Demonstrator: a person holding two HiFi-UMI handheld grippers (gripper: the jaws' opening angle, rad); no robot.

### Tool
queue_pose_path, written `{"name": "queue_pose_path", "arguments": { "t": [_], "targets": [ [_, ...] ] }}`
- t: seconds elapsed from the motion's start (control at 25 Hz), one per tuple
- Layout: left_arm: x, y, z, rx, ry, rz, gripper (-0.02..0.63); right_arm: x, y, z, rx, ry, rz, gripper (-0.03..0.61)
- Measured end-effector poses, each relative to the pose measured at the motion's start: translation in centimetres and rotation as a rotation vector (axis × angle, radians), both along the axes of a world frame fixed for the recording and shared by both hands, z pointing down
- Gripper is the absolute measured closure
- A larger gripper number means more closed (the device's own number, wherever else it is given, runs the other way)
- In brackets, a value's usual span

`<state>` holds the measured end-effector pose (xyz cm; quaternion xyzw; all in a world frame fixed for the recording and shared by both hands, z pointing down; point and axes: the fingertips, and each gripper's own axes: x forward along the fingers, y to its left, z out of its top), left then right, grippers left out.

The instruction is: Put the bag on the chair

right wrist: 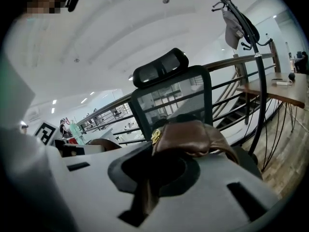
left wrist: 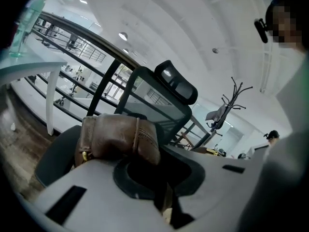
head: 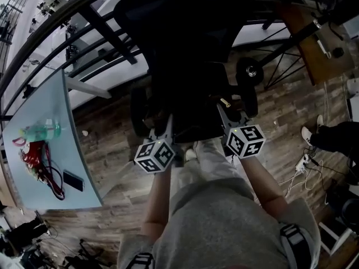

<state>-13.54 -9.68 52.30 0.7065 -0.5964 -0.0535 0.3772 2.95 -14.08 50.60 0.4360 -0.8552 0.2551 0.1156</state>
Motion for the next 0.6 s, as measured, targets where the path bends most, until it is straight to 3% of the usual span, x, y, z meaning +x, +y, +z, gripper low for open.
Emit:
{"name": "queue_pose_path", "arguments": {
  "t": [0.6],
  "targets": [
    [0.4, -8.0, 11.9, -0.158, -0.045, 0.001, 0.592, 0.2, -8.5, 11.8, -0.111, 0.062, -0.013, 0.555]
  ]
}}
